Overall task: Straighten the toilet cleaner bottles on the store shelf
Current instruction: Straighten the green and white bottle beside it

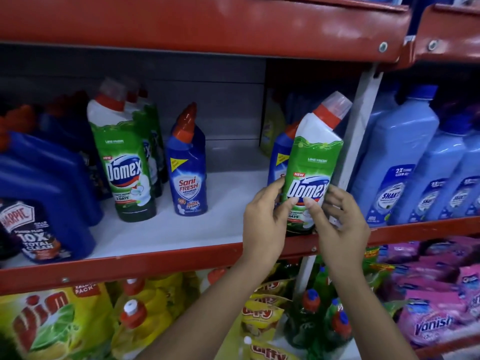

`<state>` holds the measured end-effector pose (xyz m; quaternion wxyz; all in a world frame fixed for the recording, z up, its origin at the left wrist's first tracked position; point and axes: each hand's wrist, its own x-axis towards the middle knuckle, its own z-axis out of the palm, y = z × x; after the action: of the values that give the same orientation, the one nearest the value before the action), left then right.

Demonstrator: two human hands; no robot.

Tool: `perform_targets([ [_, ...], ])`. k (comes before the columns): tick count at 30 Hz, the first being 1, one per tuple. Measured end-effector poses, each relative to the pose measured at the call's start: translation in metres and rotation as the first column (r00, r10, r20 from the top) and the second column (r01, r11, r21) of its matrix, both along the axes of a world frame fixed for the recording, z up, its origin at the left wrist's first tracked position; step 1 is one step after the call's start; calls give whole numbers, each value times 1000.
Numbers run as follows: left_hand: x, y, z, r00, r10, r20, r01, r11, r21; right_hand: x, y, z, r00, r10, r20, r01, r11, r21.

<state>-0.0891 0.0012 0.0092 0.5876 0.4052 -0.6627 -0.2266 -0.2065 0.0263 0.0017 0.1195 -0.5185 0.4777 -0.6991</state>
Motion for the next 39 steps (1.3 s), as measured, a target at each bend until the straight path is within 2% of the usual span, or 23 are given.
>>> perform_targets([
  [9, 70, 15, 10, 998, 57, -37, -60, 996, -71, 68, 3, 9, 991, 128, 30, -126, 991, -44],
  [23, 218, 46, 7, 951, 306, -42, -308, 947, -90, 216, 1, 7, 926, 374, 42, -374, 927, -17],
  [30, 244, 47, 1, 931, 366, -18, -366, 927, -81, 242, -1, 5, 901, 433, 25, -433, 901, 18],
  [39, 241, 53, -8, 912, 408, -44, -410, 910, -64, 247, 1, -1, 911, 413, -23, -411, 910, 52],
])
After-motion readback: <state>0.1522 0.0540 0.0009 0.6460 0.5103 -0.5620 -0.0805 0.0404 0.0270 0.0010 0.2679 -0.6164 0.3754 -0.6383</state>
